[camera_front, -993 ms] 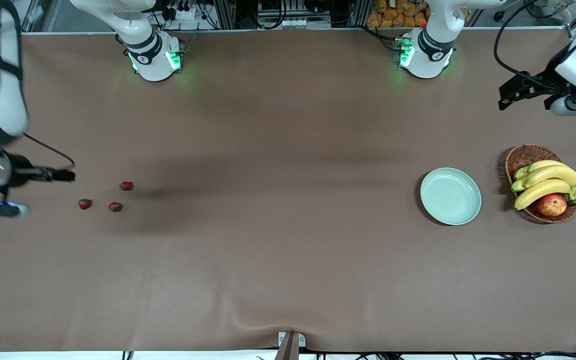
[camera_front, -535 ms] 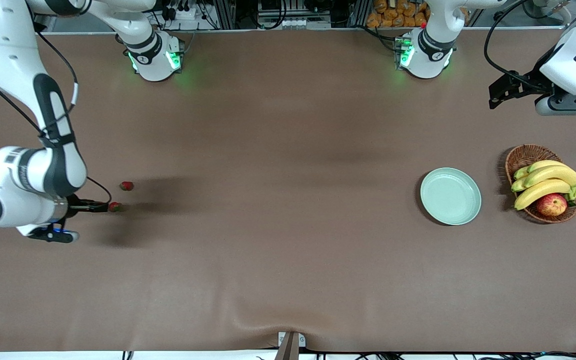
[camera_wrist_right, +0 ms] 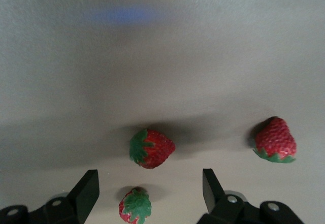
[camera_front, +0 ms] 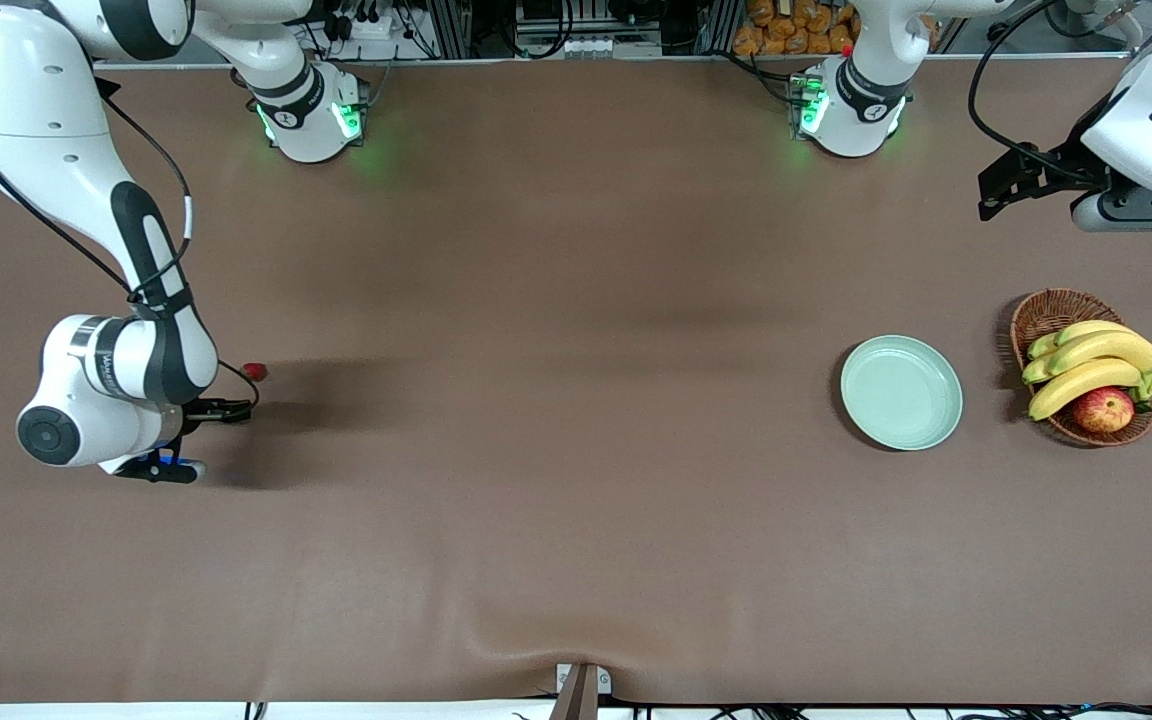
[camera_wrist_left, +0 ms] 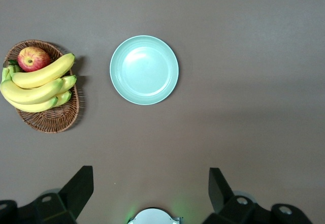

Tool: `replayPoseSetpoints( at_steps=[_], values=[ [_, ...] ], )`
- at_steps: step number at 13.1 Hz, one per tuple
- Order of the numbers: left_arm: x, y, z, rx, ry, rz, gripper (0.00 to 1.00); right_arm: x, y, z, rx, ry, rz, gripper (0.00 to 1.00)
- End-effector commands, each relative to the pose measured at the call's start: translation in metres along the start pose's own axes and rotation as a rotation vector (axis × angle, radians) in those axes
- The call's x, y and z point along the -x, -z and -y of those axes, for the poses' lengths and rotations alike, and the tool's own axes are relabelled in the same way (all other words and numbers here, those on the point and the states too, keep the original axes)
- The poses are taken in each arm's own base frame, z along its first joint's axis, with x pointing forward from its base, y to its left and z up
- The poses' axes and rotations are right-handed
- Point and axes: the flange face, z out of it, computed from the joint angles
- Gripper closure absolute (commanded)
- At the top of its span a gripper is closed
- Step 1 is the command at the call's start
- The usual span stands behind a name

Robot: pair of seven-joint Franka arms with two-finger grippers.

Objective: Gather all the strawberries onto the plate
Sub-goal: 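Close the right gripper on one red strawberry and lift it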

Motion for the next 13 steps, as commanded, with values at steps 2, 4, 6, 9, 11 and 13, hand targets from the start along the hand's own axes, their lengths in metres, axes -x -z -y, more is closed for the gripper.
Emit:
replayPoseSetpoints(
  at_steps=[2, 4, 6, 9, 11, 13],
  values=[
    [-0.004, 0.004, -0.003, -0.002, 0.021, -0.018, 0.00, 0.001, -0.008, -0.001, -0.002, -0.005, 0.004, 0.16],
    [-0.005, 0.002, -0.003, -0.002, 0.022, -0.015, 0.00, 0.001, -0.009, -0.001, -0.002, -0.002, 0.007, 0.31],
    [-0.006, 0.001, -0.003, -0.002, 0.022, -0.015, 0.00, -0.002, -0.013, -0.001, -0.001, -0.001, -0.002, 0.43],
    [-0.007, 0.000, -0.002, -0.002, 0.024, -0.012, 0.00, -0.007, -0.020, -0.005, 0.000, -0.005, -0.022, 0.50],
    [-0.007, 0.000, -0.003, -0.003, 0.024, -0.012, 0.00, -0.007, -0.019, -0.005, 0.000, -0.005, -0.025, 0.61],
    [-0.011, -0.004, -0.004, 0.004, 0.023, -0.005, 0.00, -0.007, -0.016, -0.003, -0.001, -0.001, -0.029, 0.80]
  ],
)
